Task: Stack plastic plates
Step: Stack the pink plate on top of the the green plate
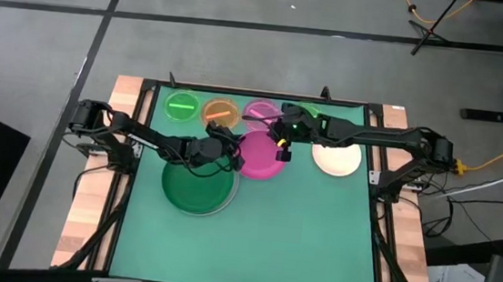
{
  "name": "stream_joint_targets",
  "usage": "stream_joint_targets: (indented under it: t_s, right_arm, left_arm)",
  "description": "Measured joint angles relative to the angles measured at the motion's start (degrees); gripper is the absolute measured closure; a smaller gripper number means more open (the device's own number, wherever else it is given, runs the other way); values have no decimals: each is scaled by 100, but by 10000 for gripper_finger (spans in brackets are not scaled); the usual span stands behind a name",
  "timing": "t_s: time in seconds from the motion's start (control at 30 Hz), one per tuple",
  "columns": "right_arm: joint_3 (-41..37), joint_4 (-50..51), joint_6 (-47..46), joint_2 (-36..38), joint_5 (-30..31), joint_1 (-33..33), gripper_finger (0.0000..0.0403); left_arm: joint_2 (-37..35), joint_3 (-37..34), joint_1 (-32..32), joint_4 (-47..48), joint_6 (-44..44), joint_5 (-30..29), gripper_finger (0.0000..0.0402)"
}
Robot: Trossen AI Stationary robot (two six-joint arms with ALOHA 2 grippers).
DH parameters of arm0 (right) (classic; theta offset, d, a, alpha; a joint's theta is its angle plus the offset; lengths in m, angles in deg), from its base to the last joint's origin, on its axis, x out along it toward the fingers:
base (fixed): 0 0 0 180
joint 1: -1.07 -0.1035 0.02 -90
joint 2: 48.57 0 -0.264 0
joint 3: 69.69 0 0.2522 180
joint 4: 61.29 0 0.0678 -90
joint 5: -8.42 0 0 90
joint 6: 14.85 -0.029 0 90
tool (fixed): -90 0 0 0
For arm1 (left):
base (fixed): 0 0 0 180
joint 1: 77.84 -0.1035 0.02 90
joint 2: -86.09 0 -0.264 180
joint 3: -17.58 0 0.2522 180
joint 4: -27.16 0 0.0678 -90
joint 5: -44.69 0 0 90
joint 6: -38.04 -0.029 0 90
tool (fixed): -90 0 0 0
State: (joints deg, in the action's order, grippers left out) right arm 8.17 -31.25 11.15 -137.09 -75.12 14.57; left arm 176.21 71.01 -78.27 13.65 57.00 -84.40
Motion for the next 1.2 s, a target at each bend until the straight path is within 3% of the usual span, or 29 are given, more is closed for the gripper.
stream_joint_targets:
  t_s: [0.2, 0.57, 0.8, 0.9, 1.2]
  right_arm:
    - [1, 386, 138, 567, -17, -2, 320]
    - [2, 890, 144, 1319, -1075, 9, 320]
    - [2, 1201, 147, 1693, -1184, 8, 320]
    - [2, 1462, 151, 1877, -1103, 7, 320]
    - [-2, 1966, 151, 1984, -804, 2, 320]
  left_arm:
    - [-70, 392, -4, 249, 14, 275, 386]
    - [-415, 1392, -182, 2386, -119, 415, 386]
    - [-415, 1879, -182, 3456, -171, 512, 386]
    - [-551, 2066, -181, 4059, -166, 1016, 386]
    - [-1327, 2433, -179, 5717, -132, 3382, 386]
